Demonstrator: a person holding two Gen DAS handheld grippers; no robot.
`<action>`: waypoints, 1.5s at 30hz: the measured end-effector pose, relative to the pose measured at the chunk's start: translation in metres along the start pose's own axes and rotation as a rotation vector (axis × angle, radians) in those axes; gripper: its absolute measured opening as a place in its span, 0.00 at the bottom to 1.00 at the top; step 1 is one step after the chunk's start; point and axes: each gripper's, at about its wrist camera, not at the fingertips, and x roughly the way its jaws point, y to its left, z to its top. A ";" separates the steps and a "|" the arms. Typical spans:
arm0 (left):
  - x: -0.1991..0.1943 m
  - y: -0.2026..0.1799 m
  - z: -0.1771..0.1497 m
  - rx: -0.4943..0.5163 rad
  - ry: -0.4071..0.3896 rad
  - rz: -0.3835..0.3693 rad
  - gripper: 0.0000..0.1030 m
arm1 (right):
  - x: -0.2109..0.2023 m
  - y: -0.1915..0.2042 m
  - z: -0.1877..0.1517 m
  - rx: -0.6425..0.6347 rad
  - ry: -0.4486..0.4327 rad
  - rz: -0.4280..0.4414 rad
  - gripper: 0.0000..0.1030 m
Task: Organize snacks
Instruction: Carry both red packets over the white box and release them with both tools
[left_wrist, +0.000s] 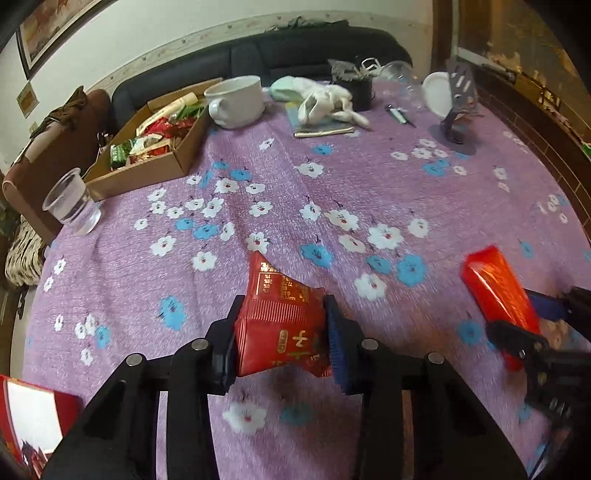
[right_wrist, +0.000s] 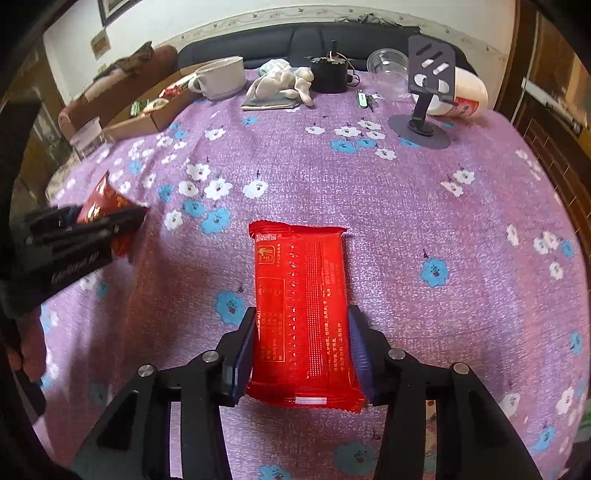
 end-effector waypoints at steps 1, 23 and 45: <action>-0.007 0.001 -0.004 -0.001 -0.007 -0.007 0.36 | 0.000 -0.001 0.000 0.015 0.004 0.033 0.46; -0.174 0.132 -0.151 -0.049 -0.290 0.164 0.37 | -0.037 0.103 -0.016 0.042 -0.007 0.517 0.45; -0.197 0.253 -0.216 -0.278 -0.361 0.268 0.37 | -0.072 0.334 -0.060 -0.195 -0.032 0.708 0.45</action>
